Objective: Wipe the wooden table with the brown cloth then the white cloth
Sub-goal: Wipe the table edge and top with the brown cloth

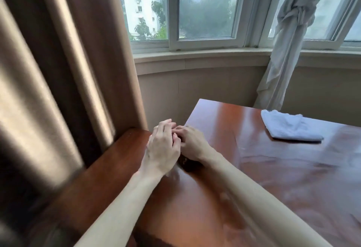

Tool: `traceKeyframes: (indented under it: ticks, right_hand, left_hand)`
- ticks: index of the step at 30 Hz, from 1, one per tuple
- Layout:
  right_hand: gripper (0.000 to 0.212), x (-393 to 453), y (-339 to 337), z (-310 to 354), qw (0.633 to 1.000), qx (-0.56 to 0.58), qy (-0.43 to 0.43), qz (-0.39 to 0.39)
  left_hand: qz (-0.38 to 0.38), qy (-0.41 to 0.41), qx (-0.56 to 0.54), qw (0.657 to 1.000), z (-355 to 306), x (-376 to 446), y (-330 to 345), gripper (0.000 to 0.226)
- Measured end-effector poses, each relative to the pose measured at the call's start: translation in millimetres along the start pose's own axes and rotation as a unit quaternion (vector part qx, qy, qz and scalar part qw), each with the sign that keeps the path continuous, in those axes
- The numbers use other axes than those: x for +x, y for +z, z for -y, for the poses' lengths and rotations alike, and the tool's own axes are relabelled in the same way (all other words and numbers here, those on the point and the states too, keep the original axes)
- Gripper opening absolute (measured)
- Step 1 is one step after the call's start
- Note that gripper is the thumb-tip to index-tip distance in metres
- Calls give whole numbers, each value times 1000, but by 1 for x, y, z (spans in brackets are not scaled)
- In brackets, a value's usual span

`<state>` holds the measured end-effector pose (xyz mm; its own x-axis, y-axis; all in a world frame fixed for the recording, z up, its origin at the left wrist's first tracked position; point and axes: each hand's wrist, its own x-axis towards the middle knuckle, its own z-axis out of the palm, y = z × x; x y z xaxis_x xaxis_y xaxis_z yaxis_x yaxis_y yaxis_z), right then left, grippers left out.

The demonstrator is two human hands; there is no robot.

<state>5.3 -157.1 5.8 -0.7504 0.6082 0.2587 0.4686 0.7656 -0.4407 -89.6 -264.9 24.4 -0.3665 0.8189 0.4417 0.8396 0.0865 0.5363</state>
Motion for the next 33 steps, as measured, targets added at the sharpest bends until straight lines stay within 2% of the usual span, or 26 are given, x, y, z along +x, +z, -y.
traceKeyframes:
  ticks: [3, 5, 8, 9, 11, 15, 16, 18, 20, 22, 24, 25, 26, 28, 30, 31, 32, 33]
  right_hand:
    - [36, -53, 9, 55, 998, 19, -55, -9]
    - [43, -90, 14, 88, 994, 35, -104, -14]
    - [48, -132, 16, 111, 980, 79, -178, 41]
    - [50, -131, 12, 106, 978, 93, -175, 59]
    - [54, -116, 6, 90, 988, 86, -113, 64]
    - [53, -88, 9, 92, 996, -8, 78, -43]
    - [52, -97, 18, 102, 994, -41, 81, -55]
    - [51, -128, 27, 122, 997, -47, 23, -57]
    - [52, -157, 23, 126, 998, 26, -51, -14]
    - [53, -156, 14, 113, 996, 50, -66, 28]
    - [47, -129, 9, 95, 999, 21, 34, -19]
    - [42, -119, 8, 93, 993, -10, 104, -50]
    - [39, -115, 12, 95, 986, -51, 137, -75]
    - [42, -127, 23, 113, 989, -87, 91, -78]
    - [52, -160, 31, 131, 997, -25, -33, -61]
    - [53, -170, 33, 131, 997, 1, -68, -40]
    - [51, -168, 30, 127, 997, 16, -68, -29]
    - [47, -156, 25, 119, 999, 28, -31, -33]
  left_hand:
    - [24, 4, 6, 1000, 11, -27, -35, 47]
    - [41, -12, 1, 999, 24, -46, -53, 44]
    - [55, -23, -12, 998, 40, -80, -72, 37]
    - [56, -18, -8, 998, 43, -92, -77, 33]
    - [64, 10, 17, 998, 50, -117, -88, 33]
    - [98, 39, 60, 993, 58, -157, -104, 47]
    - [92, 29, 53, 994, 58, -162, -106, 48]
    - [71, 1, 25, 997, 60, -160, -105, 46]
    - [61, -35, -9, 997, 56, -151, -100, 42]
    - [60, -61, -36, 996, 51, -142, -91, 40]
    - [62, -76, -45, 994, 46, -140, -82, 39]
    - [66, -80, -45, 994, 44, -141, -79, 39]
    - [66, -83, -44, 993, 45, -142, -77, 39]
    - [62, -94, -48, 993, 47, -141, -76, 37]
    - [58, -105, -59, 991, 50, -135, -75, 36]
    - [58, -115, -62, 990, 51, -132, -74, 35]
    - [57, -124, -61, 989, 52, -128, -73, 35]
    - [54, -130, -53, 989, 54, -124, -72, 35]
